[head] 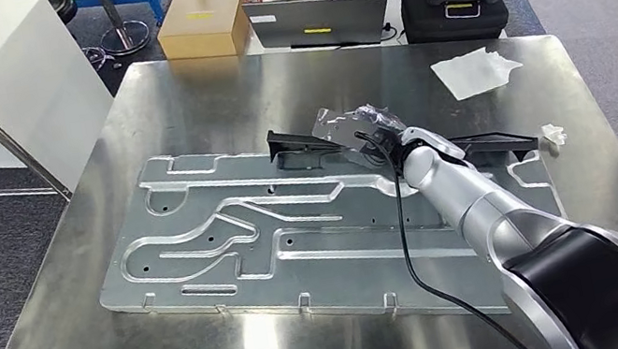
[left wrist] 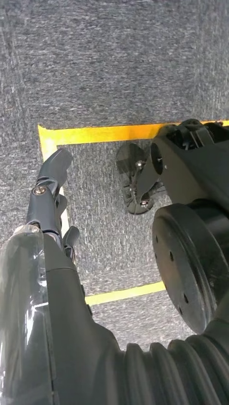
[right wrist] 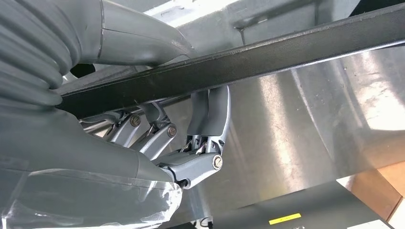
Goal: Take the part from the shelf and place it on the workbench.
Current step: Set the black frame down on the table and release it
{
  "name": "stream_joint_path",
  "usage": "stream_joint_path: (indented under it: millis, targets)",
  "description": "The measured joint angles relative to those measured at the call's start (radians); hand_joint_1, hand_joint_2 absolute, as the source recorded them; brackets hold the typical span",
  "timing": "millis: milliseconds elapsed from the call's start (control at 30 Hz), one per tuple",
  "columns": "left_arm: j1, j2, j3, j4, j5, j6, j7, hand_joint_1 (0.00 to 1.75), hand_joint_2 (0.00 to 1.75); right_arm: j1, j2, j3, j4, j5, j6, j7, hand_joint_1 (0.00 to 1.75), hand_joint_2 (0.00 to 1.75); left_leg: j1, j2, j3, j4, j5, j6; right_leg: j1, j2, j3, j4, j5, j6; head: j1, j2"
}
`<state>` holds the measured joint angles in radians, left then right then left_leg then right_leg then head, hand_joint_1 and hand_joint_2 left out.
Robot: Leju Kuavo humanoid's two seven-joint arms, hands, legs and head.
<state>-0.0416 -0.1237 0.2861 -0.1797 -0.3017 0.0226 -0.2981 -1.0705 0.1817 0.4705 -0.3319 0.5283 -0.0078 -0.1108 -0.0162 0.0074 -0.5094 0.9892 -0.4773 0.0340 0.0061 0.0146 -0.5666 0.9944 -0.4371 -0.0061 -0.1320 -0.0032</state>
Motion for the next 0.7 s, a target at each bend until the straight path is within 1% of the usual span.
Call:
stream_joint_path:
  millis: [67,100,133,167,200,233,267,300,333,367,400,433,467,500,533,567,600,633,667,700]
  targets:
    - [0.001,0.001,0.008,0.0,0.003,-0.009,0.0,0.0,1.75,0.002,-0.001,0.0,0.001,0.0,0.001,0.0,1.75,1.75,0.002,0.002,0.01,-0.019,0.012,0.01,0.0,0.0,0.007,-0.007,0.002,0.01,0.0,0.0]
    - [0.001,0.001,0.01,0.0,0.004,-0.014,0.001,0.0,1.75,0.003,-0.002,0.0,0.002,0.0,0.002,0.001,1.75,1.75,0.006,0.004,0.016,-0.033,0.021,0.013,0.001,-0.001,0.004,0.002,-0.009,0.013,0.0,0.0]
    - [0.001,0.001,0.011,0.0,0.004,-0.017,0.001,0.0,1.75,0.004,-0.003,0.0,0.003,0.0,0.002,0.002,1.75,1.75,0.009,0.005,0.021,-0.044,0.028,0.014,0.0,-0.002,-0.01,0.033,-0.03,0.016,0.0,0.0]
    - [0.002,0.001,0.012,0.0,0.003,-0.018,0.002,0.0,1.75,0.007,-0.005,0.0,0.004,0.0,0.002,0.002,1.75,1.75,0.011,0.007,0.022,-0.049,0.032,0.015,-0.003,-0.003,-0.035,0.087,-0.06,0.02,0.0,0.0]
    - [0.002,0.001,0.012,0.0,0.0,-0.019,0.003,0.0,1.75,0.009,-0.006,0.0,0.005,0.0,0.002,0.002,1.75,1.75,0.011,0.007,0.021,-0.049,0.033,0.016,-0.007,-0.003,-0.069,0.156,-0.091,0.024,0.0,0.0]
    - [0.002,0.001,0.012,0.0,-0.003,-0.019,0.005,0.0,1.75,0.013,-0.007,0.001,0.006,-0.001,0.002,0.003,1.75,1.75,0.012,0.007,0.02,-0.048,0.032,0.015,-0.011,-0.004,-0.101,0.22,-0.11,0.029,0.0,0.0]
    - [0.002,0.001,0.012,0.0,-0.005,-0.019,0.007,0.0,1.75,0.018,-0.008,0.002,0.007,-0.001,0.002,0.003,1.75,1.75,0.013,0.007,0.02,-0.045,0.03,0.013,-0.016,-0.004,-0.121,0.258,-0.111,0.034,0.0,0.0]
    - [0.001,0.0,0.012,0.0,-0.008,-0.019,0.009,0.0,1.75,0.021,-0.01,0.004,0.009,-0.001,0.002,0.003,1.75,1.75,0.016,0.006,0.02,-0.041,0.027,0.01,-0.021,-0.006,-0.124,0.259,-0.091,0.039,0.0,0.0]
    - [0.001,-0.001,0.012,0.0,-0.01,-0.02,0.012,0.0,1.75,0.024,-0.012,0.006,0.01,-0.002,0.001,0.003,1.75,1.75,0.019,0.005,0.02,-0.034,0.022,0.006,-0.026,-0.008,-0.11,0.224,-0.058,0.044,0.0,0.0]
    - [0.0,-0.002,0.012,0.0,-0.013,-0.02,0.015,0.0,1.75,0.026,-0.015,0.008,0.011,-0.002,0.001,0.003,1.75,1.75,0.022,0.003,0.019,-0.025,0.015,0.0,-0.03,-0.012,-0.083,0.161,-0.022,0.048,0.0,0.0]
    - [-0.001,-0.004,0.011,0.0,-0.015,-0.021,0.017,0.0,1.75,0.026,-0.017,0.01,0.012,-0.002,0.001,0.004,1.75,1.75,0.024,0.001,0.016,-0.013,0.007,-0.007,-0.03,-0.016,-0.054,0.105,0.002,0.049,0.0,0.0]
    - [-0.002,-0.005,0.011,0.0,-0.017,-0.022,0.019,0.0,1.75,0.025,-0.018,0.011,0.012,-0.002,0.001,0.004,1.75,1.75,0.024,0.0,0.013,-0.004,0.001,-0.014,-0.027,-0.019,-0.036,0.066,0.013,0.045,0.0,0.0]
    - [-0.004,-0.007,0.011,0.0,-0.019,-0.022,0.021,0.0,1.75,0.024,-0.019,0.013,0.013,-0.002,0.001,0.004,1.75,1.75,0.024,-0.002,0.011,0.004,-0.004,-0.021,-0.024,-0.02,-0.024,0.041,0.013,0.039,0.0,0.0]
    - [-0.007,-0.009,0.011,0.0,-0.019,-0.023,0.022,0.0,1.75,0.023,-0.019,0.014,0.013,-0.002,0.001,0.004,1.75,1.75,0.024,-0.003,0.009,0.008,-0.005,-0.027,-0.019,-0.019,-0.022,0.039,0.007,0.03,0.0,0.0]
    - [-0.009,-0.011,0.011,0.0,-0.02,-0.023,0.024,0.0,1.75,0.022,-0.019,0.016,0.012,-0.002,0.001,0.003,1.75,1.75,0.025,-0.004,0.008,0.009,-0.005,-0.034,-0.018,-0.019,-0.022,0.035,0.006,0.022,0.0,0.0]
    - [-0.011,-0.012,0.011,0.0,-0.02,-0.024,0.025,0.0,1.75,0.022,-0.019,0.017,0.012,-0.002,0.001,0.003,1.75,1.75,0.027,-0.005,0.007,0.012,-0.008,-0.039,-0.02,-0.019,-0.02,0.027,0.005,0.013,0.0,0.0]
    - [-0.012,-0.013,0.011,0.0,-0.021,-0.024,0.026,0.0,1.75,0.022,-0.018,0.019,0.012,-0.002,0.002,0.003,1.75,1.75,0.029,-0.006,0.002,0.022,-0.02,-0.045,-0.022,-0.021,-0.021,0.021,0.009,0.005,0.0,0.0]
    - [-0.013,-0.013,0.01,0.0,-0.022,-0.025,0.028,0.0,1.75,0.022,-0.018,0.021,0.012,-0.003,0.002,0.002,1.75,1.75,0.03,-0.007,-0.008,0.05,-0.045,-0.05,-0.026,-0.023,-0.023,0.016,0.014,-0.003,0.0,0.0]
    - [-0.014,-0.013,0.01,0.0,-0.023,-0.026,0.03,0.0,1.75,0.022,-0.018,0.023,0.012,-0.003,0.002,0.002,1.75,1.75,0.032,-0.008,-0.027,0.096,-0.08,-0.054,-0.029,-0.026,-0.027,0.012,0.02,-0.009,-0.001,0.0]
    - [-0.015,-0.013,0.01,0.0,-0.025,-0.027,0.032,0.0,1.75,0.023,-0.018,0.024,0.012,-0.003,0.002,0.003,1.75,1.75,0.034,-0.008,-0.05,0.157,-0.119,-0.059,-0.029,-0.028,-0.033,0.012,0.025,-0.011,-0.001,0.0]
